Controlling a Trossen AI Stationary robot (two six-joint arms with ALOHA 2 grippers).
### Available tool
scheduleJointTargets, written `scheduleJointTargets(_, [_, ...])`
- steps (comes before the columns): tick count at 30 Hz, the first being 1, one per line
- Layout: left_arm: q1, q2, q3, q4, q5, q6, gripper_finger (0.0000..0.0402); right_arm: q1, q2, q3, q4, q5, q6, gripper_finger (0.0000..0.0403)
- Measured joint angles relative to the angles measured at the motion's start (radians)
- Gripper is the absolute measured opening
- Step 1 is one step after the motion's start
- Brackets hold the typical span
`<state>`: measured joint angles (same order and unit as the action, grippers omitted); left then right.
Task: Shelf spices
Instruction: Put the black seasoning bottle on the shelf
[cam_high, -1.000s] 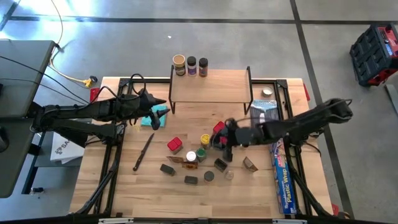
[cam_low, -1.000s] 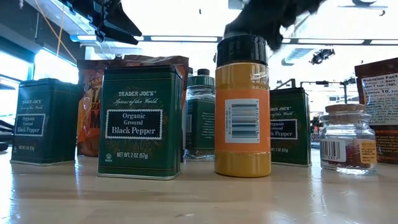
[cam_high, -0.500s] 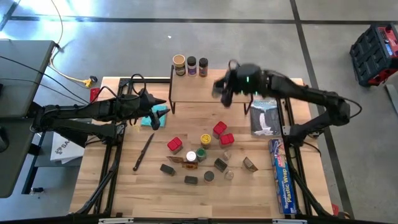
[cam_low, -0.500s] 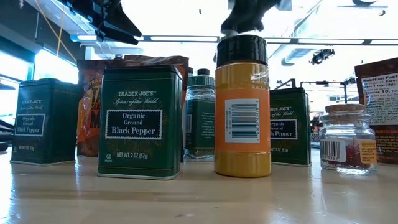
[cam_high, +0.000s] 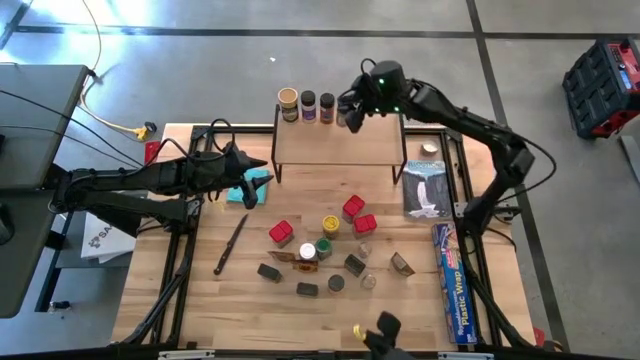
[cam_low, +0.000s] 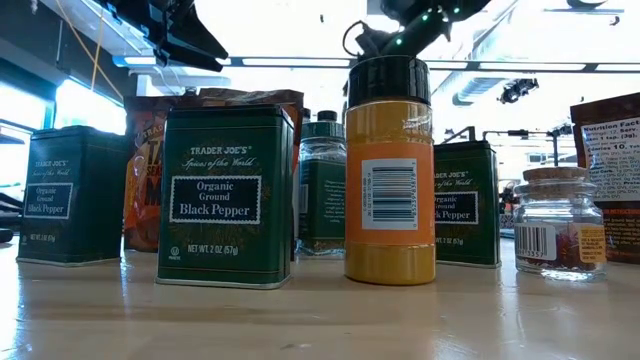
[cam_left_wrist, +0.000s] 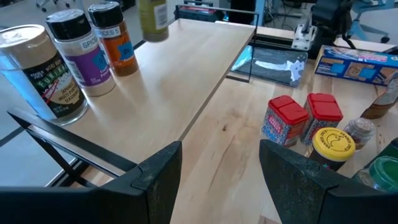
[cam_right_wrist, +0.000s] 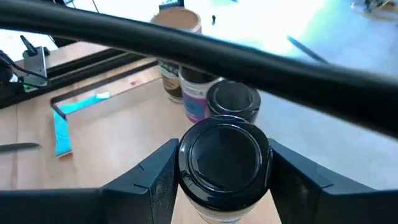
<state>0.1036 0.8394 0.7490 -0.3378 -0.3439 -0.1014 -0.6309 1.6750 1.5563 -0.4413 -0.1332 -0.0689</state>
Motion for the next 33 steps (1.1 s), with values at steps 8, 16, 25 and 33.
scheduleJointTargets(8, [0.0,0.0,0.0,0.0,0.0,0.0,0.0209,-0.033,0.078,0.064,-0.057,-0.003,-0.019,0.0196])
scheduleJointTargets(16, [0.0,0.0,0.0,0.0,0.0,0.0,0.0209,-0.073,0.082,0.064,-0.068,-0.003,-0.029,0.0196])
scheduleJointTargets(25, [0.0,0.0,0.0,0.0,0.002,0.0,0.0209,-0.092,0.122,0.064,-0.045,-0.052,-0.036,0.0197])
scheduleJointTargets(33, [-0.002,0.0,0.0,0.0,0.004,-0.001,0.0209,-0.096,0.125,0.063,-0.026,-0.047,-0.037,0.0209])
